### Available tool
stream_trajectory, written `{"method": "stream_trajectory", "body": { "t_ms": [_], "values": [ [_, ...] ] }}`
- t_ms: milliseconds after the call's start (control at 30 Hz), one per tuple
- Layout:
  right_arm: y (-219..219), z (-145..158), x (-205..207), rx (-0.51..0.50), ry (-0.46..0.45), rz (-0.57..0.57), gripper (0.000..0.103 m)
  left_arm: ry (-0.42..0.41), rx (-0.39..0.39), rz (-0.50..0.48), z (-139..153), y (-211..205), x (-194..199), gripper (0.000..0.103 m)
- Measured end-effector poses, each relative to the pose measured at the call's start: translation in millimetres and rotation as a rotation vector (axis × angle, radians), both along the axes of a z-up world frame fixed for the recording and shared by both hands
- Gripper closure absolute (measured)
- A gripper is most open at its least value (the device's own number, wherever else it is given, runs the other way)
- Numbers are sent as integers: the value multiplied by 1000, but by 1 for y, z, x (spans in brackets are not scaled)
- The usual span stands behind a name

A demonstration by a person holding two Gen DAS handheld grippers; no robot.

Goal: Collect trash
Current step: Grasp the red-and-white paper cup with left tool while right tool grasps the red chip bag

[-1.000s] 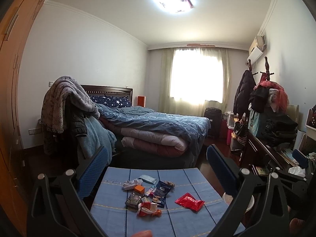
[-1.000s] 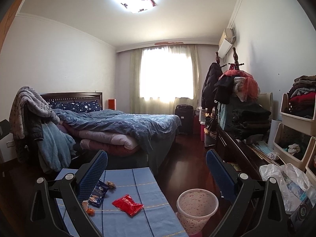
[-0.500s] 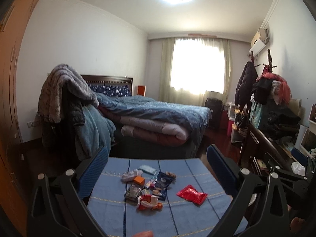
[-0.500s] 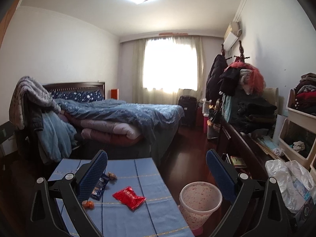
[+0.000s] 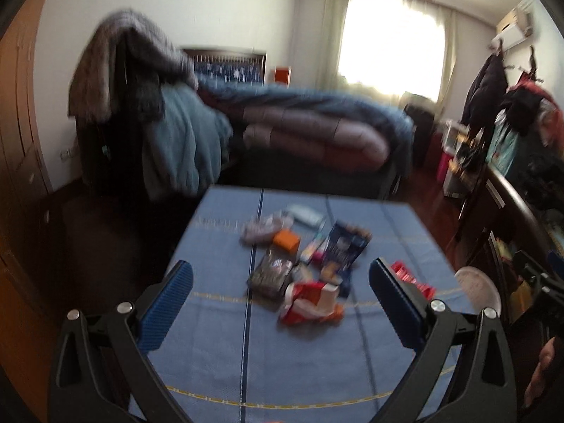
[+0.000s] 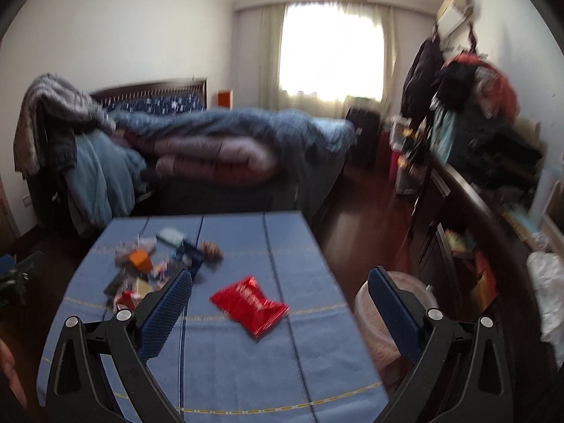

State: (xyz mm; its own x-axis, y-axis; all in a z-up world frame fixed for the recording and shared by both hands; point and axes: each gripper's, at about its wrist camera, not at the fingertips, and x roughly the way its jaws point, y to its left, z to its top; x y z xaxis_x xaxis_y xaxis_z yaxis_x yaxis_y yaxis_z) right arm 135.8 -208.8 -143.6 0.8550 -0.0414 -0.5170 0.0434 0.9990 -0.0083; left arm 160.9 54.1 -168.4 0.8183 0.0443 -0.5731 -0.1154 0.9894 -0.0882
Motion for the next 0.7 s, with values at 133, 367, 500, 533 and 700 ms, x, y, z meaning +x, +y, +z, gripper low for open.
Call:
{"method": "stream_trajectory", "body": {
  "t_ms": [133, 367, 500, 533, 700],
  "values": [
    [6, -30, 25, 6, 79, 21, 4, 105, -8, -17, -43, 2, 35, 3],
    [13, -70, 53, 1, 175, 47, 4, 227, 6, -57, -106, -22, 83, 4],
    [8, -81, 63, 11, 210, 42, 4, 266, -3, -53, -126, -30, 100, 4],
    [7, -84, 66, 15, 218, 41, 4, 275, -13, -50, -129, -29, 102, 4],
    [3, -98, 82, 39, 246, 54, 4, 262, -98, -27, -138, -23, 108, 11]
  ]
}}
